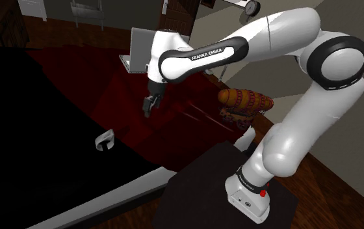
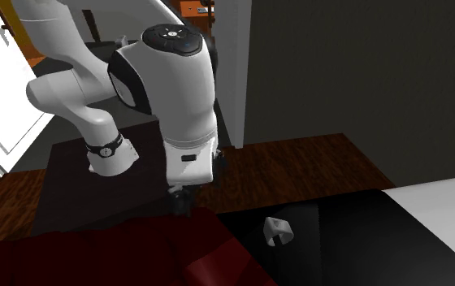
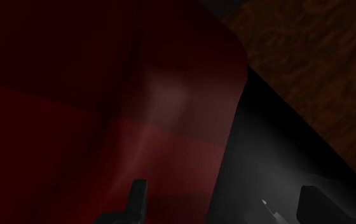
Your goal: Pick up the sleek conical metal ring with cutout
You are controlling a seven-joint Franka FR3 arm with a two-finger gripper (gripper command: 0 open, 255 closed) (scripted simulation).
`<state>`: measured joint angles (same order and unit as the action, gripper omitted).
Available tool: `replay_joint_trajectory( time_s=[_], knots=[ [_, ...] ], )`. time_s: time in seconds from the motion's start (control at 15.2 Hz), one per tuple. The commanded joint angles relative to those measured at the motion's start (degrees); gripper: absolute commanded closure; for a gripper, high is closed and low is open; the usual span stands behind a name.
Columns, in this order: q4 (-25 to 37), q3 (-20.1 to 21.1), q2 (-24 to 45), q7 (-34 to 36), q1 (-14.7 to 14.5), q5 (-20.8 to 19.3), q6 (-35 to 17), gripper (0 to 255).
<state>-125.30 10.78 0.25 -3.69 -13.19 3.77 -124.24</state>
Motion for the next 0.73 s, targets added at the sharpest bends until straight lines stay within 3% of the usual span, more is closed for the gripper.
replay_joint_trajectory(
  time_s=[0.0, 0.66],
  knots=[
    [2.7, 0.9, 4.4, 0.0, -0.9, -1.4, -1.8, 0],
    [18.3, 3.2, 23.7, 0.6, -7.1, -9.6, -5.6, 0]
  ],
)
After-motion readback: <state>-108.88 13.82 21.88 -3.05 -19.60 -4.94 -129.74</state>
